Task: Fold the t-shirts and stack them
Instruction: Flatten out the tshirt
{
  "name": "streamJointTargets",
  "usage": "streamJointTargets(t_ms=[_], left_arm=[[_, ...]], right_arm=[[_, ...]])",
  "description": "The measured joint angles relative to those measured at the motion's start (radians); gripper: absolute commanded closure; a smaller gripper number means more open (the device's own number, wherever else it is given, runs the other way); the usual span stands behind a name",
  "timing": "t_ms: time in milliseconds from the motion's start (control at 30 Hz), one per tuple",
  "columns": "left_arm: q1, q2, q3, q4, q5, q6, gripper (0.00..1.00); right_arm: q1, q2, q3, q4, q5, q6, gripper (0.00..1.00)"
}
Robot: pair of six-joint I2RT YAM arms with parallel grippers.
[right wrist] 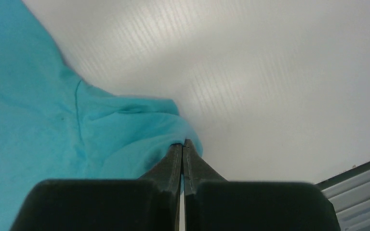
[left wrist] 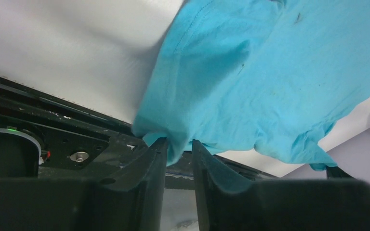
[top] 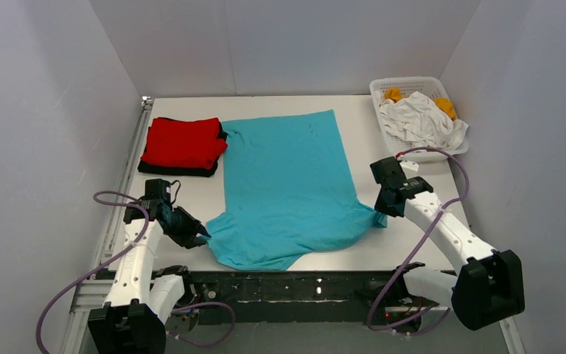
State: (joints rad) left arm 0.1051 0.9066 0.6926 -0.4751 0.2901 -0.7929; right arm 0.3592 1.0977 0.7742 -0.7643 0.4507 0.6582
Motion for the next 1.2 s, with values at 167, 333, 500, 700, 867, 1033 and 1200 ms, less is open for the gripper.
streamJointTargets(t_ms=[167,333,500,700,867,1033,1200], left_arm=[[-0.003,0.0,0.009,-0.026,-0.021,0.027,0.02],[-0.008,0.021,0.138,-0.06,-0.023,0.041,0.02],[-0.067,0.092,0.314,-0.054,-0.026,0.049,0.02],[-0.242,0.313,0.456,-0.005,-0.016,0.082,0.02],[-0.326,0.546,0.548,0.074,0.022,0.126,0.02],[-0.345,0.799,0.652,0.159,0.056,0.174,0.02],[-0.345,0.992,0.693,0.211,0.113,0.195,0.02]], right_arm=[[-0.006,0.135,0.068,-0.028,0.114,0.023,0.99],[-0.012,0.217,0.228,-0.034,0.161,-0.003,0.69],[-0.015,0.298,0.366,-0.101,0.213,0.031,0.34],[-0.023,0.319,0.37,-0.263,0.281,0.077,0.29],[-0.024,0.15,0.193,-0.2,0.09,0.056,0.18],[-0.014,-0.092,-0.044,0.074,-0.296,0.066,0.15],[0.033,0.032,-0.069,0.297,-0.486,0.089,0.14]])
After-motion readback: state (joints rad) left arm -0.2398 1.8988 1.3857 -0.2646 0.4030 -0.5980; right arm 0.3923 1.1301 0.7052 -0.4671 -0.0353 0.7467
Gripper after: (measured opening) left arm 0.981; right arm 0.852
